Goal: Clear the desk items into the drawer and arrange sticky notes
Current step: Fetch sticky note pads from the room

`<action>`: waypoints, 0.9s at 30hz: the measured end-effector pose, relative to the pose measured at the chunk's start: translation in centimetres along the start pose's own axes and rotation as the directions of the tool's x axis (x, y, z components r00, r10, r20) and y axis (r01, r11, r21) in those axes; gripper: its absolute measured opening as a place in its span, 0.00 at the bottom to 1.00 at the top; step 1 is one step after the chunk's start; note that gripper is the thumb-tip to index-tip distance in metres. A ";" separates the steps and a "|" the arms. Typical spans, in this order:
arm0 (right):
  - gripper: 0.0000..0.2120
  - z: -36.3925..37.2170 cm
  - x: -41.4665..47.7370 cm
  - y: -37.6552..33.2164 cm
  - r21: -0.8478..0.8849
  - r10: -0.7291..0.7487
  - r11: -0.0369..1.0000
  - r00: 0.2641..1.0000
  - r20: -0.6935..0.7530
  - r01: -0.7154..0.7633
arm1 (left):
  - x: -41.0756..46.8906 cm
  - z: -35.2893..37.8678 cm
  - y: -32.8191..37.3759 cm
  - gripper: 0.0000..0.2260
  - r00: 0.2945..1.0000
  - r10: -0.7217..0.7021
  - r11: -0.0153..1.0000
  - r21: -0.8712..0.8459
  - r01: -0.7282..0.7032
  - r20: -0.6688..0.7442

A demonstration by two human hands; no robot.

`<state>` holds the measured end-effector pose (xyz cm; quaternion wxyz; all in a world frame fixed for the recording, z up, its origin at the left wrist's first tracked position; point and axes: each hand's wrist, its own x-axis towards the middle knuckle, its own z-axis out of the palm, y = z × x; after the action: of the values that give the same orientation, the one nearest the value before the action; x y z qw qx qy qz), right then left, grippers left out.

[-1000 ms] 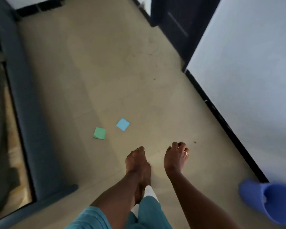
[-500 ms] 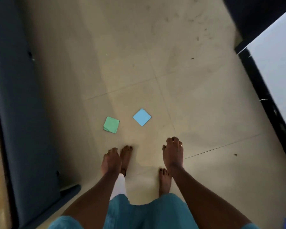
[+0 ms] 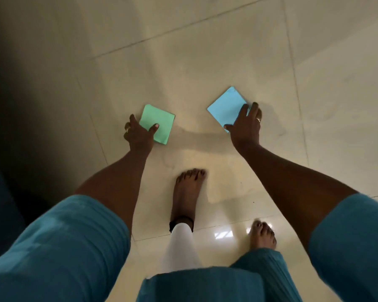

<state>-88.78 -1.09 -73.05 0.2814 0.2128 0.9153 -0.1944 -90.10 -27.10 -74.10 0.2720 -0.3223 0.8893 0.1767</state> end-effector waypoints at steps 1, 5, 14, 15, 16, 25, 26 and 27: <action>0.38 0.8 0.4 -0.1 0.000 0.007 1.000 1.000 -0.010 -0.007 | 0.2 0.7 0.1 0.35 1.000 -0.009 1.000 0.017 0.009 -0.020; 0.44 1.0 1.5 -0.6 -0.013 0.095 0.995 0.994 -0.063 -0.096 | 0.6 1.8 0.6 0.33 0.990 -0.103 0.989 -0.114 0.092 -0.100; 0.24 -1.8 2.8 -0.5 0.177 0.217 0.958 0.974 0.068 -0.226 | -0.9 1.2 1.4 0.23 0.977 -0.211 0.936 -0.283 0.207 0.016; 0.21 -2.0 2.4 -0.2 0.225 0.200 0.951 0.976 0.083 -0.214 | -3.0 2.2 -0.2 0.20 0.985 -0.138 0.928 -0.334 0.165 0.103; 0.18 -2.3 1.9 0.0 0.285 0.186 0.936 0.978 0.099 -0.207 | -4.8 4.5 -2.3 0.19 0.957 -0.076 0.914 -0.364 0.180 0.281; 0.18 -5.1 -6.6 3.2 0.684 0.444 0.569 0.870 0.212 -0.457 | -12.3 -1.1 4.8 0.22 0.902 -0.237 0.644 -0.637 0.423 0.360; 0.17 -5.6 -7.8 3.9 0.706 0.486 0.516 0.844 0.226 -0.486 | -13.5 -1.1 5.0 0.23 0.893 -0.216 0.656 -0.619 0.432 0.394; 0.16 -6.0 -8.9 4.4 0.727 0.527 0.457 0.814 0.243 -0.513 | -15.1 -1.8 5.6 0.24 0.884 -0.191 0.650 -0.620 0.440 0.427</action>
<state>-82.45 2.92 -64.19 0.2018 0.5810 0.6365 -0.4655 -84.73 -16.71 -62.85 0.2978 -0.5191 0.6258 0.5002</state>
